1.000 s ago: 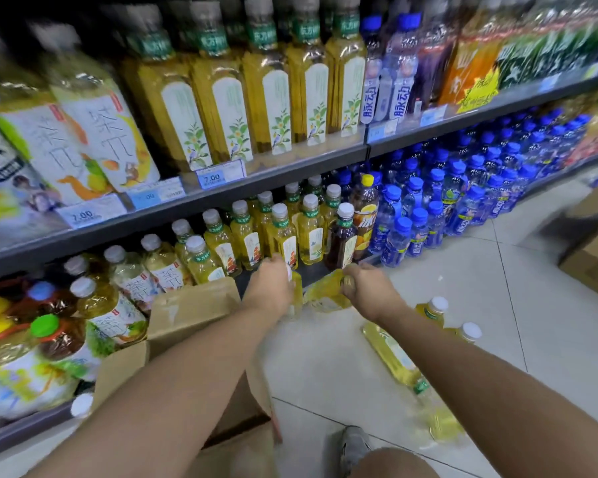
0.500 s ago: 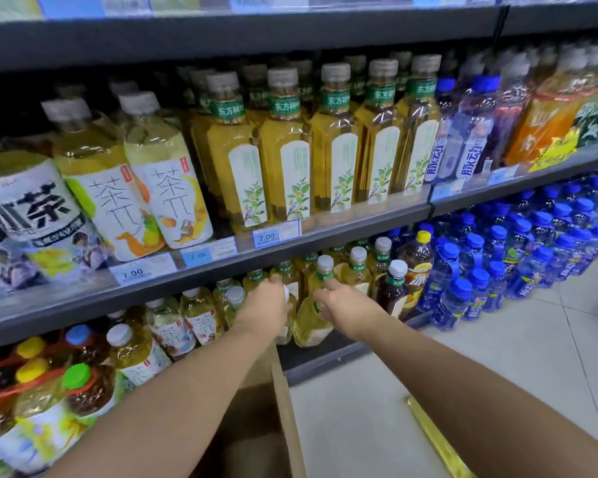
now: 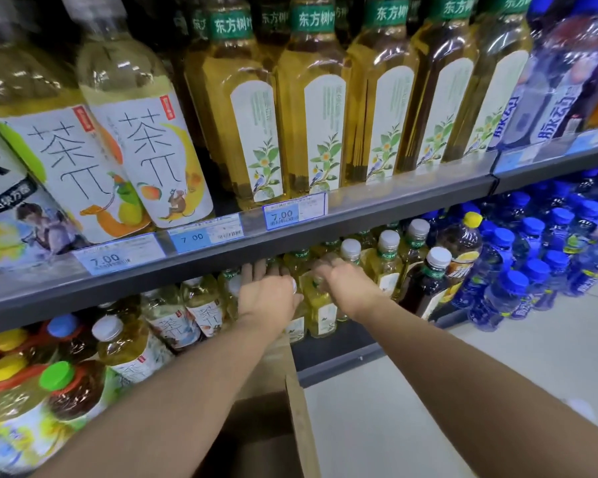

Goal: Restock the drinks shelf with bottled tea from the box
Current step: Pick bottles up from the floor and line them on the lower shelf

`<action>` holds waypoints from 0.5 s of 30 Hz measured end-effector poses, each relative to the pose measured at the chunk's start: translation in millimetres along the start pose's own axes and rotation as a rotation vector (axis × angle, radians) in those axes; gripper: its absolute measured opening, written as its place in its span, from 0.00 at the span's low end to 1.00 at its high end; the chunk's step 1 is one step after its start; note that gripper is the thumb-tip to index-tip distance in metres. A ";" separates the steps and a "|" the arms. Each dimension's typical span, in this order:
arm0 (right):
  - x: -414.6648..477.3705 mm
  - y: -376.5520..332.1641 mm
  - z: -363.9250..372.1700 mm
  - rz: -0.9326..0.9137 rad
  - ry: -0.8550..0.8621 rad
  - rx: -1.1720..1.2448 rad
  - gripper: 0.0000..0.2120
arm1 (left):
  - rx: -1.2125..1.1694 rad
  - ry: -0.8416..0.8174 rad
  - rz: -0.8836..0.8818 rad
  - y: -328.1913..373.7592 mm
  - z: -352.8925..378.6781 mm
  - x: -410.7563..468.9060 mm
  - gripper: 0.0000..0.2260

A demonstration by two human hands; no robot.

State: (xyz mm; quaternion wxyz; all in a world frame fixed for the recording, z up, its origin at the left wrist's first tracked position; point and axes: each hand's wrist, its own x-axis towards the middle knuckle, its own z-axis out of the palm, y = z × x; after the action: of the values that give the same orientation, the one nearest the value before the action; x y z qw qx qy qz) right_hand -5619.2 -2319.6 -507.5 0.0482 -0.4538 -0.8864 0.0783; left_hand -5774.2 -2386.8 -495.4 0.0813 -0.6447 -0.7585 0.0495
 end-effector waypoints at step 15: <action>-50.0 -15.7 113.4 0.479 -0.054 0.515 0.20 | -0.234 -0.303 0.322 2.9 41.8 -38.3 0.14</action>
State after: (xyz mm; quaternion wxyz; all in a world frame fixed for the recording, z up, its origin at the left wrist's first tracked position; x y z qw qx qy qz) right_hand -5620.3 -2380.0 -616.8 0.1177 -0.6194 -0.7070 0.3203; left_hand -5773.3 -2422.9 -539.2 -0.1176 -0.7474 -0.6502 0.0697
